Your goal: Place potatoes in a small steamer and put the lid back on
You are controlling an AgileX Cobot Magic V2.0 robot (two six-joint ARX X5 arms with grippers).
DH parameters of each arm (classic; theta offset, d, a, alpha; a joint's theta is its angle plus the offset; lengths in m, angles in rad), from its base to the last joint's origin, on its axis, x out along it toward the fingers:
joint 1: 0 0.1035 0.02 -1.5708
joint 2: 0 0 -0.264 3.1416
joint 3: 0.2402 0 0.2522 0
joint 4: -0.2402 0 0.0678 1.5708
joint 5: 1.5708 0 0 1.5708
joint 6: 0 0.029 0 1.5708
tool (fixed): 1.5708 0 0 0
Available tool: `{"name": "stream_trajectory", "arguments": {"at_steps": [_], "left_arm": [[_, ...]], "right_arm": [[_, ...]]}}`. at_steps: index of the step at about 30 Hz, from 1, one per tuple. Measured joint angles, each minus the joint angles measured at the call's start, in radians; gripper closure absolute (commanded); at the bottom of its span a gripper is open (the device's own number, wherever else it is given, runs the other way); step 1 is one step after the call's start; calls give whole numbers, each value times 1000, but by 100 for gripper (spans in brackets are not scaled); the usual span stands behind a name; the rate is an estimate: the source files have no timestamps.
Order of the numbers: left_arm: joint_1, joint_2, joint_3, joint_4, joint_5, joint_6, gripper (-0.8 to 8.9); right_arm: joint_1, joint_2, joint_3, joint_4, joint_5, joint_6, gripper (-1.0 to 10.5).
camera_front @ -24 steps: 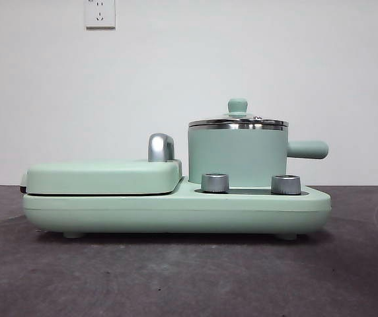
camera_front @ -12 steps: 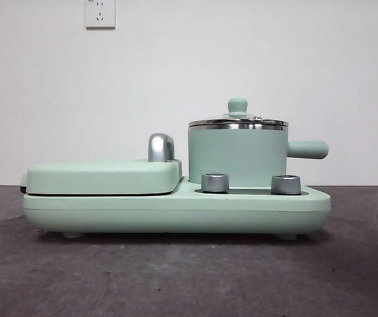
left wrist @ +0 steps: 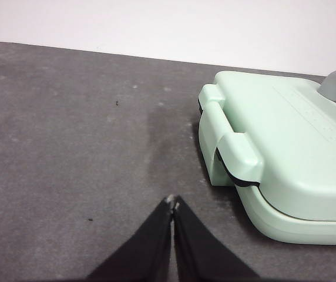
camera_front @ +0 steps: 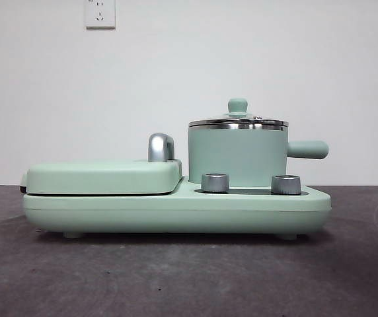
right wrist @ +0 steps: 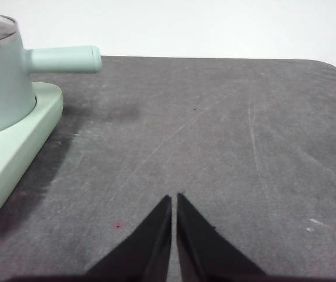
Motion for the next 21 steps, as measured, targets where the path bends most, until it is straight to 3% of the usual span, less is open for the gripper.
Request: {"name": "stream_trajectory", "arguments": {"at_steps": [21], "left_arm": [[0,0,0,0,0,0,807]], "right_arm": [[9,0,0,0,0,0,936]]}}
